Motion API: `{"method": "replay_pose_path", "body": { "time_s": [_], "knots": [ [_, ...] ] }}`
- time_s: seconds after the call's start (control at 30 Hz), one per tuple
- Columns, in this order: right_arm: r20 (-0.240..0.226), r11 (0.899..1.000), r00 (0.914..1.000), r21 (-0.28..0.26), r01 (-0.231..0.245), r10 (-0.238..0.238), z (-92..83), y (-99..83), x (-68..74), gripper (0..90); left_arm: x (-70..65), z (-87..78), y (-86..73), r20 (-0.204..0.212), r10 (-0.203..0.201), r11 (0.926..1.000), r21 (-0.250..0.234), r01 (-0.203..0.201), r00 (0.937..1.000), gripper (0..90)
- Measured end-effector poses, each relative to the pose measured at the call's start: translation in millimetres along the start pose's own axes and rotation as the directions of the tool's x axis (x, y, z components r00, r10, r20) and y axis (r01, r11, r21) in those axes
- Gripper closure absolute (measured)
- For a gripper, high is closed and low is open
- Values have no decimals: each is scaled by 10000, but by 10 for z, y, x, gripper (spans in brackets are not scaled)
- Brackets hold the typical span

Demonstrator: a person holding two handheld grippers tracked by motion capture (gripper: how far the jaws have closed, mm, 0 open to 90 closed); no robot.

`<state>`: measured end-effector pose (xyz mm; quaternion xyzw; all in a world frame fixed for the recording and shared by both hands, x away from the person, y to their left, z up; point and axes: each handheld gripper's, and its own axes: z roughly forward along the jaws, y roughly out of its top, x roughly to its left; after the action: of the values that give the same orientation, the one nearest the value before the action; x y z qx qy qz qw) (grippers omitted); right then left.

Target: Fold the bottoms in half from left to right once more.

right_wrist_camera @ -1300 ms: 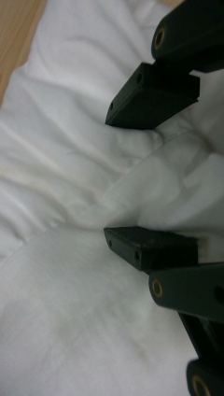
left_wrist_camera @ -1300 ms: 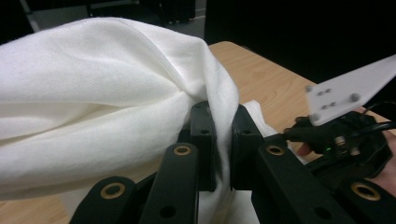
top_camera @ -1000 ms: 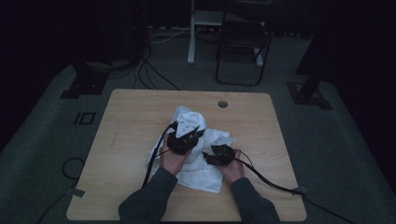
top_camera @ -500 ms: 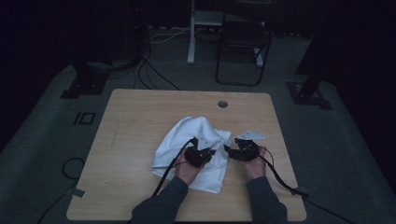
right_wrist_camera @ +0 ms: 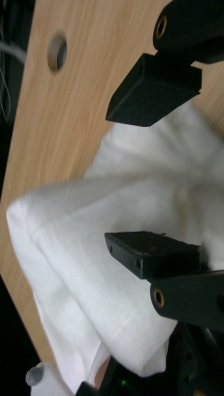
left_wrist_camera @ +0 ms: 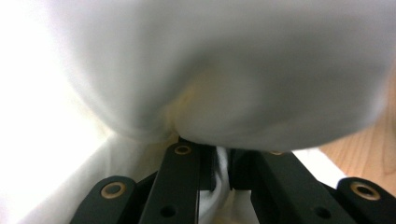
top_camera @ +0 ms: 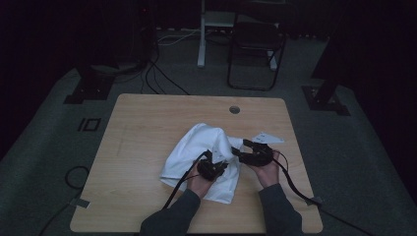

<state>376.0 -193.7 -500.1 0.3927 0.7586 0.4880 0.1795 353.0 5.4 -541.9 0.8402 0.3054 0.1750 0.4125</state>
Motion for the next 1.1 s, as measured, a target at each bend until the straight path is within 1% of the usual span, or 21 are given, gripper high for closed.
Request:
{"method": "replay_pose_path", "body": {
  "time_s": [0.07,0.13,0.17,0.23,0.3,0.33,0.4,0.47,0.53,0.6,0.7,0.77,0.8,0.83,0.87,0.9,0.93,0.97,1.0,1.03,1.1],
  "knots": [
    [-226,9996,9996,236,144,-139,87,27,45,358,-36,-28,6,-36,238,9997,-110,-239,9997,838],
    [-339,9982,9990,504,313,-296,175,35,79,424,-81,-52,12,-80,483,9987,-150,-484,9988,838],
    [-530,9970,9980,671,378,-342,233,35,95,490,-99,-56,11,-69,456,9988,-177,-457,9989,838],
    [-830,9948,9955,869,527,-455,303,32,116,731,-121,-77,18,-3,534,9985,-157,-534,9986,836],
    [-533,9922,9971,1089,600,-544,339,37,136,842,-128,-100,23,21,488,9986,-202,-487,9988,830],
    [-471,9923,9976,1106,561,-511,345,40,129,857,-123,-117,30,80,432,9988,-211,-431,9990,826],
    [-318,9935,9990,1085,339,-306,349,44,98,867,-94,-176,55,441,1,9994,-335,14,9990,804],
    [-181,9936,9996,1103,251,-233,356,38,66,869,-77,-259,85,865,-243,9988,-395,278,9960,735],
    [26,9925,9998,1208,187,-192,366,17,15,869,-86,-435,140,1457,-311,9965,-727,420,9888,704],
    [165,9918,9999,1277,-74,54,367,-25,-64,868,-88,-620,203,1616,-244,9922,-1166,436,9866,661],
    [195,9898,9994,1387,-323,299,360,-92,-148,865,26,-969,333,1307,-205,9802,-1925,456,9912,641],
    [261,9887,9990,1448,-398,364,361,-127,-180,863,189,-1161,389,787,-396,9698,-2372,573,9961,642],
    [250,9882,9989,1468,-428,395,364,-143,-195,862,292,-1219,402,422,-464,9695,-2390,552,9980,642],
    [244,9882,9989,1467,-438,407,369,-154,-207,861,406,-1248,405,70,-659,9716,-2275,658,9978,642],
    [261,9876,9988,1509,-438,403,373,-161,-215,861,552,-1245,391,-281,-1002,9760,-1970,927,9946,642],
    [261,9876,9988,1509,-438,403,373,-161,-215,861,552,-1245,391,-281,-1002,9760,-1970,927,9946,641],
    [269,9871,9988,1536,-452,415,377,-165,-221,859,739,-1176,340,-679,-1363,9805,-1519,1247,9883,641],
    [265,9868,9988,1556,-442,406,384,-166,-224,857,842,-1090,291,-697,-1572,9831,-1055,1494,9851,642],
    [256,9865,9990,1591,-393,357,389,-167,-227,854,882,-1032,256,-535,-1665,9837,-780,1621,9846,644],
    [275,9863,9991,1610,-370,330,391,-167,-230,852,898,-939,192,-308,-1639,9858,-433,1625,9860,653],
    [303,9854,9989,1658,-393,347,389,-164,-242,841,833,-801,96,66,-1317,9912,124,1316,9913,654]
  ]
}}
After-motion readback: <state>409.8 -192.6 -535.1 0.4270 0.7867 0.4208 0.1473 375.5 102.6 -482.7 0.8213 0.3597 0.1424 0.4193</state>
